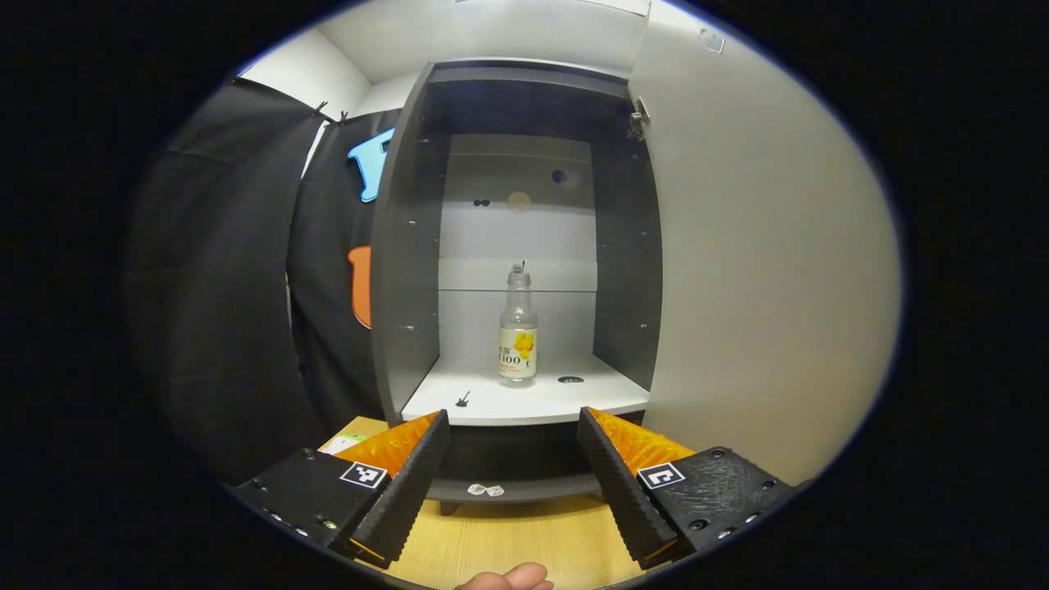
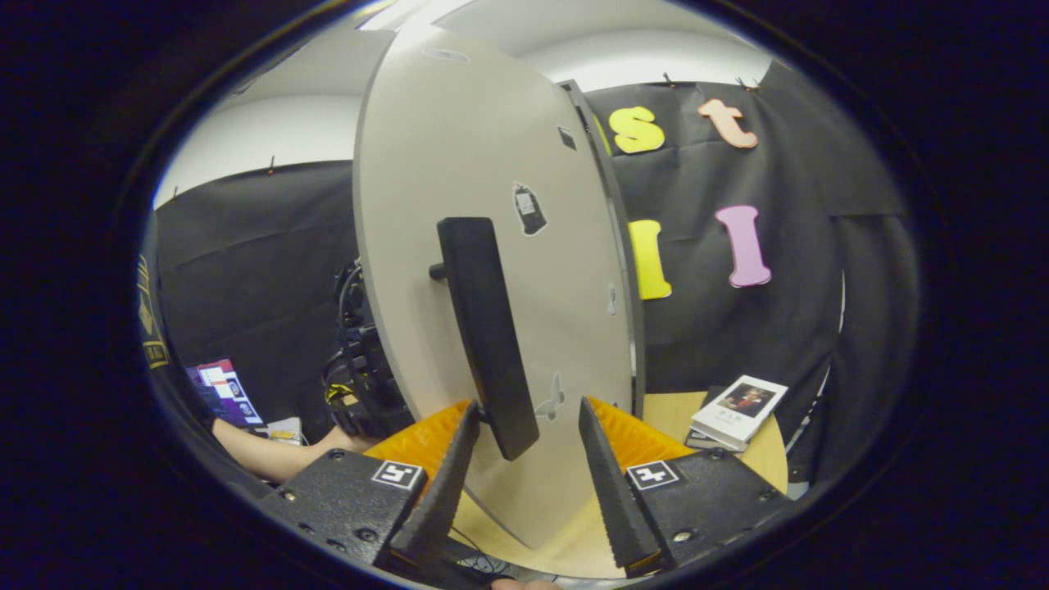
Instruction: Open the cabinet door with the right hand, grasp the bottle in the cabinet with the left hand and place it on the coaster, then close the cabinet door with the right hand.
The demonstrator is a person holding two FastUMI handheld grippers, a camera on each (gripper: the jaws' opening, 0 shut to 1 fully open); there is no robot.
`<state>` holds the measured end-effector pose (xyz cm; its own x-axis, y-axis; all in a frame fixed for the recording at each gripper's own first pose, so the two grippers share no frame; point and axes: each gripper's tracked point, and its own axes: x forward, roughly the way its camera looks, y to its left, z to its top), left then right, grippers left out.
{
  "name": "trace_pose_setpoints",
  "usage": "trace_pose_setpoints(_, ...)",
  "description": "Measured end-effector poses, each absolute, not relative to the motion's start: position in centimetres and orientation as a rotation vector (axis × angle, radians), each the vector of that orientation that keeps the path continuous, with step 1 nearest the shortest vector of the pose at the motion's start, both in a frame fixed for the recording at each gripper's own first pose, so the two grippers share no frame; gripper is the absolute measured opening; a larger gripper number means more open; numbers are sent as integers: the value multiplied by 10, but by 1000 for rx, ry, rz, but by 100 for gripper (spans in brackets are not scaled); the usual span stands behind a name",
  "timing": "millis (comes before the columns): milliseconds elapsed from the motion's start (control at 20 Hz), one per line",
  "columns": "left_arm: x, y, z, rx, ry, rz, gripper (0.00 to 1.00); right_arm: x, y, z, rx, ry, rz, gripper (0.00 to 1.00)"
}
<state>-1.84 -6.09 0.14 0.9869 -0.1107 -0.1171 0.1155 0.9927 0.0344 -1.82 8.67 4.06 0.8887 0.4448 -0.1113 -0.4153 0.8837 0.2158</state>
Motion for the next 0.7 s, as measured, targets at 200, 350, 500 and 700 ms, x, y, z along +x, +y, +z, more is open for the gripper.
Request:
trace_pose_setpoints(200,38,-74,18,39,64,-149,95,-22,76,42,167,149,361,86)
trace_pose_setpoints(350,81,-87,17,25,59,-190,95,-27,66,41,186,143,283,86)
trace_pose_setpoints(500,129,-86,11,16,67,-171,95,-34,49,34,254,151,201,87)
trace_pose_setpoints(700,177,-83,22,-3,35,-138,95,-40,25,35,265,129,77,88)
